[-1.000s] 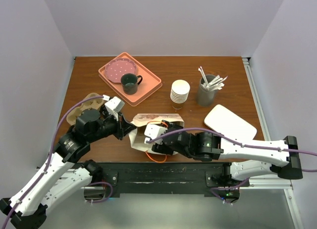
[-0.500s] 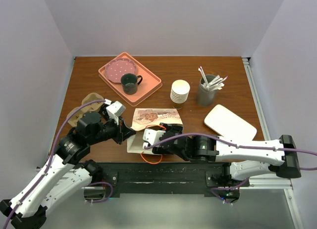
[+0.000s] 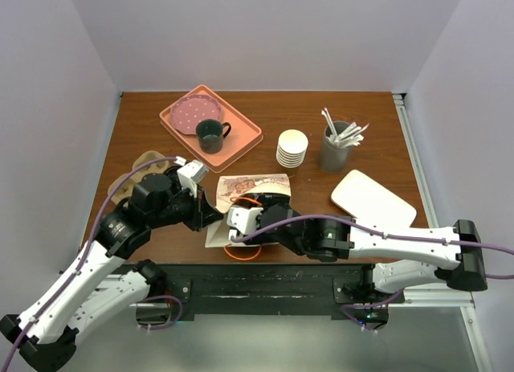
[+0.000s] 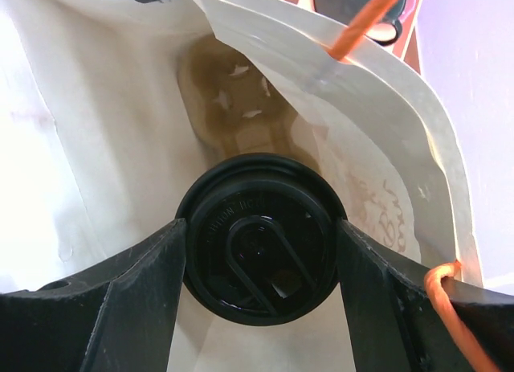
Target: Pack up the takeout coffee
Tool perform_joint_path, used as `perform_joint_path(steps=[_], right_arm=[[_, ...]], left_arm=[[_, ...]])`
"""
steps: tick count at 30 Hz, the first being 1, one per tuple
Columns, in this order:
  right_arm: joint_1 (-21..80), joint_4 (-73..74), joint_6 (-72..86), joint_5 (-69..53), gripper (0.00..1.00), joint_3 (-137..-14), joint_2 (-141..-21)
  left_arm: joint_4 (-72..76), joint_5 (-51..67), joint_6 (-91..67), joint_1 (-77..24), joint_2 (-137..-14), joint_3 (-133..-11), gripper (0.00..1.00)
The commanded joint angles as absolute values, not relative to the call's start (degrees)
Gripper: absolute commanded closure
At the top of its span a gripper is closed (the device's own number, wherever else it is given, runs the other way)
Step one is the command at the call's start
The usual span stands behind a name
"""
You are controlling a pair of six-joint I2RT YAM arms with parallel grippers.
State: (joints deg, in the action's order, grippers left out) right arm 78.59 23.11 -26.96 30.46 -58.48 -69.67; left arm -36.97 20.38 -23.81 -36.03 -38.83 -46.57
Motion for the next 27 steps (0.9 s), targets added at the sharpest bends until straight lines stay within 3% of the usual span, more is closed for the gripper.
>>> perform_joint_path(steps=[1,13,27], right_arm=[[78.8,22.3,-29.5,28.9,0.8,-60.7,-66.3],[78.1,37.2,-16.2,30.1,0.82,-64.9,-65.7],[78.2,47.4,-22.5,22.3,0.83,-64.2,-59.4]], left_arm=[[-37.9,21.5,-28.4,-36.1,-40.3,-52.5,1.0],[-38.9,20.8,-29.3,-36.1,-41.0,-59.2,1.0],[-40.1,20.1,-27.7,-36.2,-40.7,-57.7,1.0]])
